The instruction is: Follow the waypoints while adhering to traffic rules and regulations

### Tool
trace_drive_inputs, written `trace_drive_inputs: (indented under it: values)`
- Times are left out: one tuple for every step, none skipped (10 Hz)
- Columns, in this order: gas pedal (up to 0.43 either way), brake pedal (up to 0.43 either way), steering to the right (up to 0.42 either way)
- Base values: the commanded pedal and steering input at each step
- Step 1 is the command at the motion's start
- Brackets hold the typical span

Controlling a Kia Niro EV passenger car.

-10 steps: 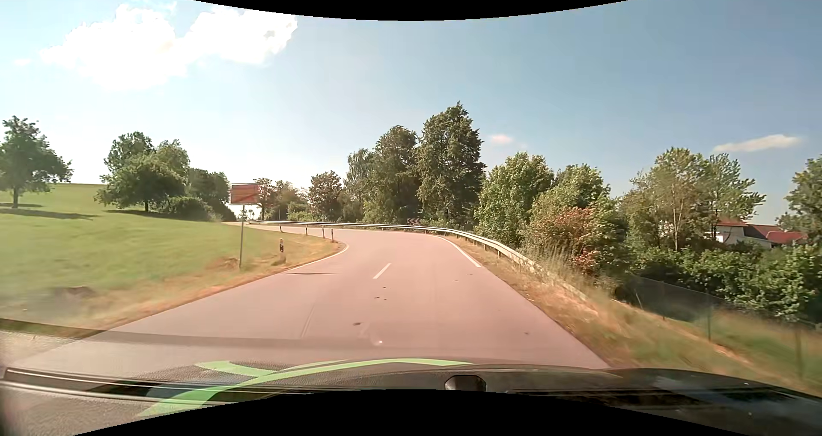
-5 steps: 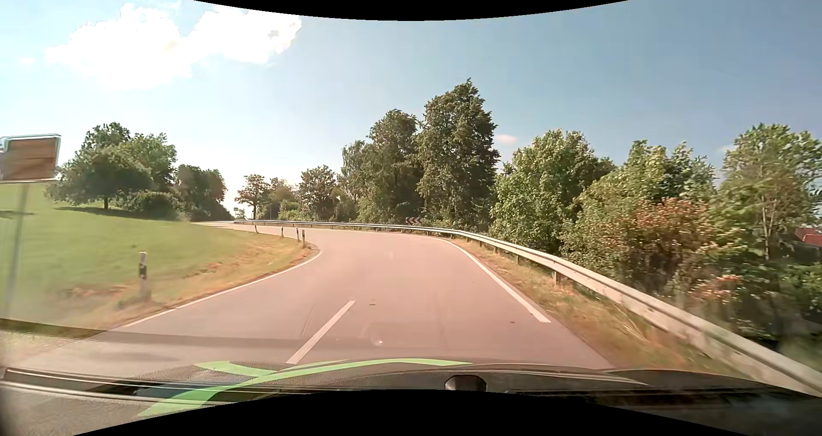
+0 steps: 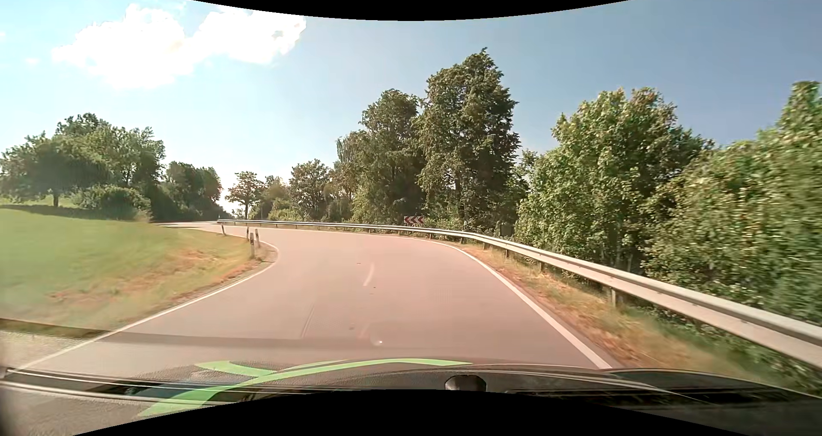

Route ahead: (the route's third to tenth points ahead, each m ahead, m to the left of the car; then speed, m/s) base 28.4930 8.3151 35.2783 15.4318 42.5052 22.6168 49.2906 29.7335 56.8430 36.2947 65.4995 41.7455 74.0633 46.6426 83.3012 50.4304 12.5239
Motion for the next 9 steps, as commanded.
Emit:
trace_drive_inputs:
  values:
    - [0.0,0.165,-0.03]
    - [0.0,0.152,-0.04]
    - [0.0,0.146,-0.049]
    - [0.0,0.104,-0.059]
    - [0.0,0.006,-0.069]
    - [0.0,0.0,-0.077]
    - [0.0,0.0,-0.085]
    - [0.0,0.0,-0.091]
    - [0.0,0.0,-0.097]
